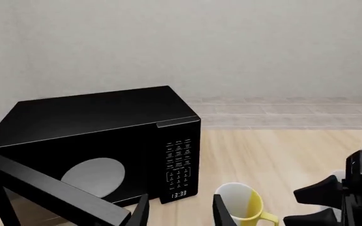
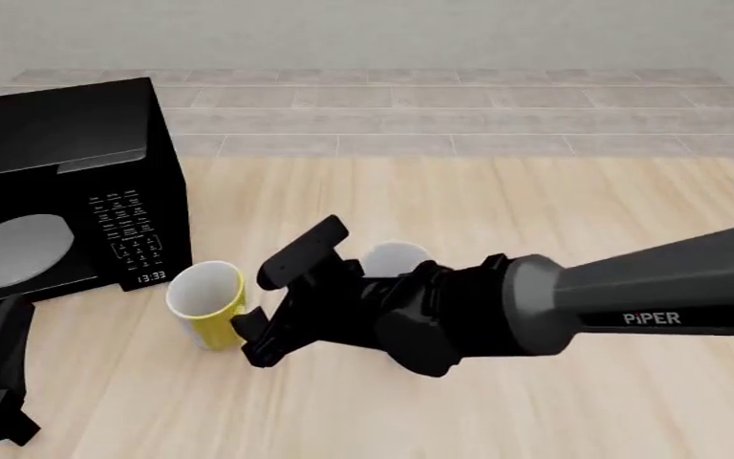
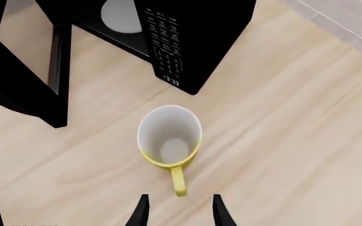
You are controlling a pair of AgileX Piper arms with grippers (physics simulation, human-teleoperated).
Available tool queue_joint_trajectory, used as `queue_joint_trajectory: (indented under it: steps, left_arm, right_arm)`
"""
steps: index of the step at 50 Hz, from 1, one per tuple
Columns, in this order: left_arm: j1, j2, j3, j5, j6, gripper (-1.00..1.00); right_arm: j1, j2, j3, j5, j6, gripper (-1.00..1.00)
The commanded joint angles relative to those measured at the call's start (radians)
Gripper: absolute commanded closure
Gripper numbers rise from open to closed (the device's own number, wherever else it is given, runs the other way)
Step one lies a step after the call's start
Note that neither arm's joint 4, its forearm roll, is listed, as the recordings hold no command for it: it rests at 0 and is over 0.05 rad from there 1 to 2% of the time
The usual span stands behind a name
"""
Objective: Put the yellow and white mug to the front of the white mug.
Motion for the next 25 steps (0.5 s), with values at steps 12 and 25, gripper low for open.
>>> queue_joint_trajectory:
  steps: [12, 25]
  left_arm:
    - [0.000, 0.000, 0.000, 0.000, 0.000, -1.00]
    - [0.000, 0.000, 0.000, 0.000, 0.000, -1.00]
  right_arm:
    - [0.001, 0.078, -0.023, -0.017, 0.017, -1.00]
    - [-0.001, 0.114, -0.061, -0.008, 0.017, -1.00]
